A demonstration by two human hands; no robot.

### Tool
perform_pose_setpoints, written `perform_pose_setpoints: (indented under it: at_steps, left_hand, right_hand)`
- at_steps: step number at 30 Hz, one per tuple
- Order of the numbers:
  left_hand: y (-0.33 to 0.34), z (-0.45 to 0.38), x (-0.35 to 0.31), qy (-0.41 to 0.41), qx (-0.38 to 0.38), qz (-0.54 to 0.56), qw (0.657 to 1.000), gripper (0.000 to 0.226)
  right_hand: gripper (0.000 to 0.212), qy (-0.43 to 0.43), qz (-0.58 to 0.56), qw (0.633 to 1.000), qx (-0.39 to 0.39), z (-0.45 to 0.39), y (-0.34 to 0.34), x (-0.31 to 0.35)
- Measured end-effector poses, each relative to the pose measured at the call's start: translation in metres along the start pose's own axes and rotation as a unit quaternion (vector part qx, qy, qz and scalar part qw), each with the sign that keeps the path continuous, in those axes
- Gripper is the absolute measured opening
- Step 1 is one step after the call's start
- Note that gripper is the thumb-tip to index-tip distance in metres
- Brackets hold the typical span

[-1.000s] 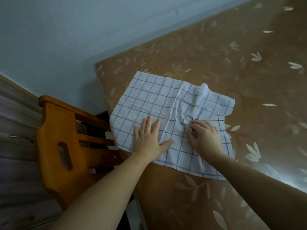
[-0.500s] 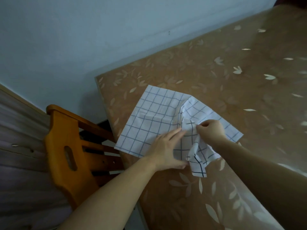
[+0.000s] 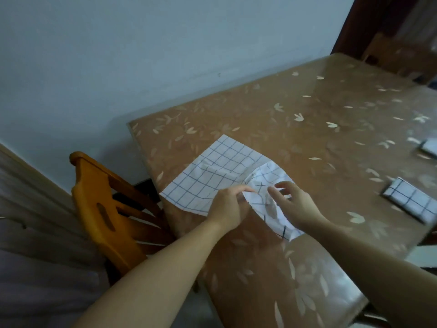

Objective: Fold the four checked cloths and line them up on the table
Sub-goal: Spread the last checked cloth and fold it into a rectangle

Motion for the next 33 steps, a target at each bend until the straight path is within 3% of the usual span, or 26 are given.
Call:
perform_pose_setpoints:
  at_steps: [5, 9, 13, 18, 19, 23, 26, 30, 33]
  left_hand:
    - [-0.019, 0.009, 0.005, -0.044, -0.069, 0.016, 0.997, 0.022]
    - [-0.020, 0.018, -0.003, -0.057, -0.085, 0.047, 0.994, 0.013]
    - [-0.012, 0.035, -0.013, -0.063, -0.103, 0.010, 0.993, 0.015]
    - [0.001, 0.058, -0.022, -0.130, -0.113, -0.043, 0.984, 0.015]
    - [0.002, 0.062, -0.022, -0.137, -0.099, -0.063, 0.984, 0.015]
    - [0.008, 0.067, -0.010, -0.151, -0.071, -0.160, 0.973, 0.029]
    - [0.019, 0.062, -0.010, -0.190, -0.080, -0.199, 0.958, 0.034]
    - [0.040, 0.058, -0.016, -0.263, -0.028, -0.051, 0.963, 0.035]
    - [0.044, 0.062, -0.021, -0.282, -0.001, 0.022, 0.959, 0.039]
  right_hand:
    - [0.101, -0.126, 0.132, 0.983, 0.027, 0.050, 0.012, -0.012]
    - [0.118, -0.172, 0.286, 0.941, 0.054, 0.053, 0.030, -0.019]
    - [0.089, -0.206, 0.303, 0.929, -0.060, 0.041, 0.027, -0.027]
    - [0.036, -0.301, 0.219, 0.923, -0.101, 0.036, -0.011, -0.038]
    - [0.033, -0.319, 0.210, 0.918, -0.104, 0.036, -0.021, -0.039]
    - [0.015, -0.304, 0.285, 0.908, 0.033, 0.035, -0.044, -0.043]
    - [0.026, -0.280, 0.352, 0.887, 0.104, 0.032, -0.052, -0.043]
    - [0.029, -0.202, 0.289, 0.913, 0.203, 0.034, -0.062, -0.038]
    - [0.033, -0.174, 0.278, 0.907, 0.263, 0.036, -0.072, -0.025]
Point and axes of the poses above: each hand's wrist, its own z-axis away from the middle knuckle, its own y-axis out of the palm, x = y × z, the point moved 4 cm from there along -z, towards the middle knuckle, and after that the axes turned 13 degrees about z, right-handed, at the moved point
